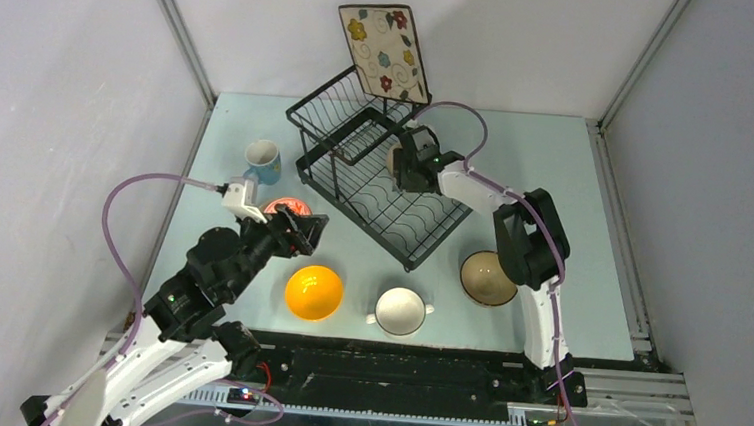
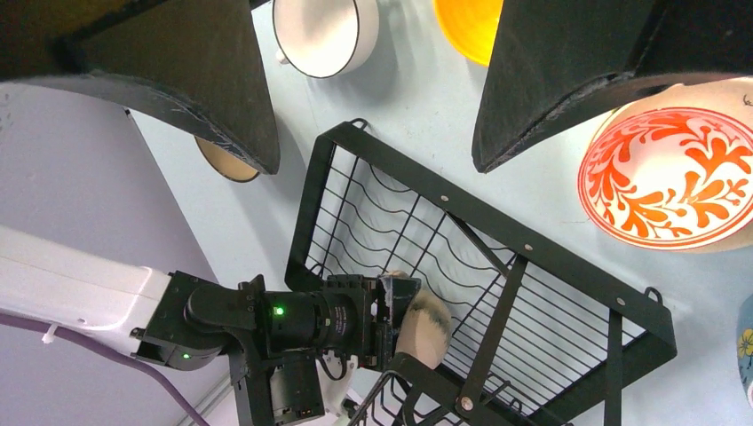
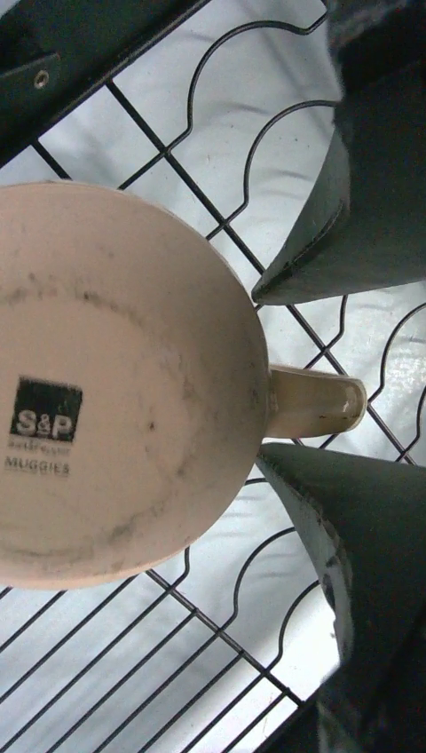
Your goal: Load the mixed dishes into the dish rack
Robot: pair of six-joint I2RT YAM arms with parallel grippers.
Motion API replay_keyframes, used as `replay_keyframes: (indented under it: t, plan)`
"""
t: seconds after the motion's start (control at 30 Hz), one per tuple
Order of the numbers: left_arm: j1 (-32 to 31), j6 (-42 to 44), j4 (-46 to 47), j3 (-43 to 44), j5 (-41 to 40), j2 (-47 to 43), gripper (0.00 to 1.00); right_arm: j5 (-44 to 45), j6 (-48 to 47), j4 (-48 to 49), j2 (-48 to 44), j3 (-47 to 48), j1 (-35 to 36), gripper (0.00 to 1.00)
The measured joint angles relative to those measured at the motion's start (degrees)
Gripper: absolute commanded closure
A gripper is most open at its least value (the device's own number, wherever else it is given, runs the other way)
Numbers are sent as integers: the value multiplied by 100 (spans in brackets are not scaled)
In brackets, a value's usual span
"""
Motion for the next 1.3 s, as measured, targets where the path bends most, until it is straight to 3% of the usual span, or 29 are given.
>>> replay_keyframes:
  t: [0.2, 0.33, 0.47, 0.6, 0.7, 1.0, 1.17, 1.3]
  plan:
    - [0, 0, -35, -2, -4, 4, 14, 24, 13, 236, -48, -160, -4, 31]
    - [0, 0, -33, -2, -2, 17, 14, 7, 15, 675, -544, -918, -11, 26]
    - [0, 0, -33, -2, 2, 48, 14, 55, 9, 1014, -1322, -1729, -20, 29]
    - [0, 2, -33, -2, 4, 74, 14, 308, 35, 1429, -1965, -2188, -68, 40]
    - [0, 2, -33, -2, 2, 72, 14, 439, 157, 1742, -2247, -2455, -212, 56]
    - [0, 4, -35, -24, 2, 57, 14, 1132, 1180, 1825, -2232, -2778, -809, 95]
    - [0, 4, -44, -57, -2, 39, 14, 1510, 1958, 1637, -1810, -2566, -745, 100]
    - [0, 4, -72, -57, -9, 26, 14, 1246, 2494, 1628, -1115, -1961, -673, 100]
